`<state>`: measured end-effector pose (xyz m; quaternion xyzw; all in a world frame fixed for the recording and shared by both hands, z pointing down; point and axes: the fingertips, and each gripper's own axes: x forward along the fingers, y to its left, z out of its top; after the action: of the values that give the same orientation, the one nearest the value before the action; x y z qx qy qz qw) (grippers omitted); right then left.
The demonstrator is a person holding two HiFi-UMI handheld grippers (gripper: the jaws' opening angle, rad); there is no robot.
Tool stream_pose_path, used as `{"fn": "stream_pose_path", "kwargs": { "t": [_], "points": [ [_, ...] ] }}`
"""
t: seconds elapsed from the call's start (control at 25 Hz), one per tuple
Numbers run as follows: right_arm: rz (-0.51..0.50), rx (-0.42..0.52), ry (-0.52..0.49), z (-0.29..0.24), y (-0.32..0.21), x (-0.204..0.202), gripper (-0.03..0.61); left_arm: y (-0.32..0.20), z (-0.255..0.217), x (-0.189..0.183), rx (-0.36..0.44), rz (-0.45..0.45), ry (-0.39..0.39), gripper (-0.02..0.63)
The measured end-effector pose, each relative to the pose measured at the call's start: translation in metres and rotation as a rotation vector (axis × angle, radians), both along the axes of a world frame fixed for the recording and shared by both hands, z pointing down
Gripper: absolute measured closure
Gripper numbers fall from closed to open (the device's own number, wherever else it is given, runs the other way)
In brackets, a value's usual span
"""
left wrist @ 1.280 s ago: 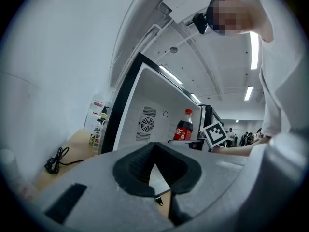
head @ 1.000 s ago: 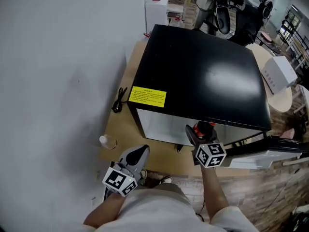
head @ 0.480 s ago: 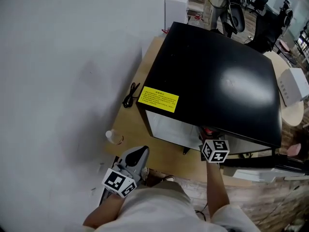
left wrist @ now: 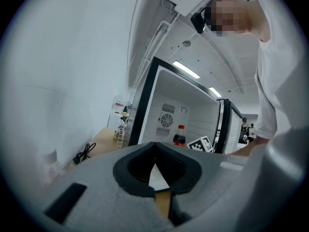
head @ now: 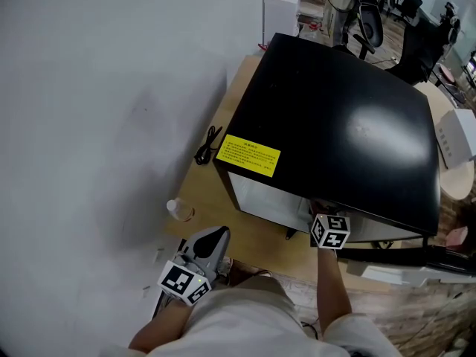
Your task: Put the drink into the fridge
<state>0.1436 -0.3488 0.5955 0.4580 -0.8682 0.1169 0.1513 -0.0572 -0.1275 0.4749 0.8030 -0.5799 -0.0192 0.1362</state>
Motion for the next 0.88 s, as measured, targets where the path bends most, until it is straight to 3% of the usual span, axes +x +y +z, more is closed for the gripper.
{"fn": "stream_pose_path", "kwargs": {
  "t": [0.4, 0.64, 0.88],
  "points": [
    [0.047, 0.037, -0.049, 0.001, 0.004, 0.010, 0.262, -0.004, -0.001, 0.003, 0.004, 0.036, 0.004, 0.601],
    [0.072, -0.035, 0.021, 0.026, 0.011, 0.013, 0.270, -0.008, -0.001, 0.007, 0.010, 0.072, 0.011, 0.601],
    [0.090, -0.051, 0.011, 0.025, 0.023, 0.016, 0.235, -0.010, 0.000, 0.006, 0.013, 0.096, 0.020, 0.601]
  ]
}}
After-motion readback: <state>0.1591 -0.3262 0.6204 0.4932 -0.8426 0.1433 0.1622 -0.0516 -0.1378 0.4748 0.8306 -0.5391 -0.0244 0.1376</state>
